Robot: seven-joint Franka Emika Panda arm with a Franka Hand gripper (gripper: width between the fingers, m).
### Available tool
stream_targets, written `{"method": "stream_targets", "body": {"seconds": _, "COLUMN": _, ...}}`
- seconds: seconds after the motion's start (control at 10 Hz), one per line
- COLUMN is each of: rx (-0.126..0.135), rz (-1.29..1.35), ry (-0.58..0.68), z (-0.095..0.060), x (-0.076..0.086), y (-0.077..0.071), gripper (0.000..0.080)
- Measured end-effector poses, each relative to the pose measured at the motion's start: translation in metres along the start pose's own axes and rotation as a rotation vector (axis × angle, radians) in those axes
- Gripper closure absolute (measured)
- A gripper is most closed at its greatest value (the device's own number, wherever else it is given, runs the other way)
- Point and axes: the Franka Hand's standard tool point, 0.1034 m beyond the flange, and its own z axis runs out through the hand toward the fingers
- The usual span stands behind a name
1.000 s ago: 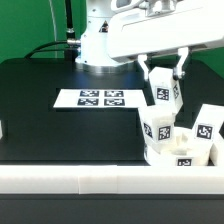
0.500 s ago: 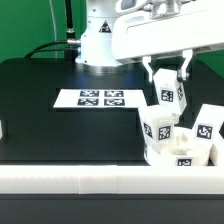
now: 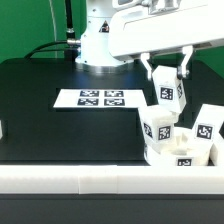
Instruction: Assemble stool
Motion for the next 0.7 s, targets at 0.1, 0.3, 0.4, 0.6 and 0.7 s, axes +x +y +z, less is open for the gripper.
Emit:
{"method": "stream_targets", "body": {"seconds": 0.1, "rx": 0.000, "rz": 0.000, "ry": 0.000, "z": 0.000, "x": 0.000, "y": 0.000, "gripper": 0.0471}}
{"method": "stream_targets", "body": {"seconds": 0.3, "rx": 0.000, "rz": -0.005, "ry": 0.002, "z": 0.000, "x": 0.002, "y": 0.000, "gripper": 0.0471}}
{"method": "stream_targets", "body": {"seconds": 0.4, "rx": 0.003, "rz": -0.011, "ry": 0.011, "z": 0.001, "x": 0.008, "y": -0.002, "gripper": 0.0470}}
{"method": "stream_targets", "body": {"seconds": 0.6, "rx": 0.006, "rz": -0.027, "ry": 0.027, "z": 0.003, "x": 0.012, "y": -0.004, "gripper": 0.0470}}
{"method": "stream_targets", "body": {"seconds": 0.7, "rx": 0.004, "rz": -0.028, "ry": 0.025, "z": 0.004, "x": 0.012, "y": -0.004, "gripper": 0.0470}}
